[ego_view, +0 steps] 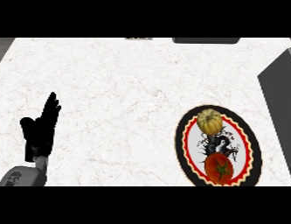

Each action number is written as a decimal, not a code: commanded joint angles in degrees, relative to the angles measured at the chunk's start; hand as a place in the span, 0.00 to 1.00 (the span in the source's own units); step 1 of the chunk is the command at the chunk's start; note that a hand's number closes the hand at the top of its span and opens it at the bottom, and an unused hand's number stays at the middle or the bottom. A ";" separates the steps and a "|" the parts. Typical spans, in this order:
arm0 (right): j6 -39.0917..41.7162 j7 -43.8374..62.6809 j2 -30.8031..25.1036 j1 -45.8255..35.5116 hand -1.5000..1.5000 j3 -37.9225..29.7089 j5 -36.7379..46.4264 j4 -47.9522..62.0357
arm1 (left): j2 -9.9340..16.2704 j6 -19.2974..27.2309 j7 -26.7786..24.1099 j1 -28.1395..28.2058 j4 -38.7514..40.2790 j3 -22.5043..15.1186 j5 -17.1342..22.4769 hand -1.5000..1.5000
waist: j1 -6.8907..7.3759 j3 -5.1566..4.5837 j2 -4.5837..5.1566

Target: Pick the tomato from the plate and place it in the cardboard box

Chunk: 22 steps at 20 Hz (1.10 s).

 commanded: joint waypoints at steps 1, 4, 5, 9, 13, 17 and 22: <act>4.46 12.38 0.44 -1.88 0.00 7.57 15.04 -7.22 | -0.70 -0.01 -0.61 -1.55 1.95 0.51 -0.41 0.50 | -0.44 -0.02 -0.07; 7.07 18.62 0.49 -5.57 0.00 11.79 16.65 -8.23 | -1.06 0.56 1.21 -1.92 1.42 0.79 -0.34 0.50 | -0.74 0.05 -0.30; 9.21 21.15 0.65 -10.92 0.00 11.67 15.76 -6.01 | -0.03 -0.82 0.10 -0.51 1.30 1.07 -0.28 0.50 | -0.10 0.09 -0.22; 10.99 28.01 4.84 -20.15 0.00 17.13 19.49 -0.29 | -0.27 -1.40 -0.16 1.44 -0.31 1.61 -0.10 0.50 | -0.13 0.17 -0.38; 14.35 35.99 9.34 -23.66 0.00 24.34 26.66 0.96 | -0.89 -0.66 1.71 1.22 -1.52 1.04 -1.36 0.50 | -0.61 0.19 -0.49; 20.54 38.54 14.37 -29.87 0.00 22.56 25.65 4.65 | -2.10 -0.87 -0.11 0.00 1.25 2.08 -2.42 0.50 | -0.63 0.22 -0.30; 20.64 37.84 18.29 -30.78 0.00 20.85 27.52 8.17 | -1.62 -1.40 1.14 0.90 -0.75 3.18 -2.94 0.50 | -0.65 0.26 -0.39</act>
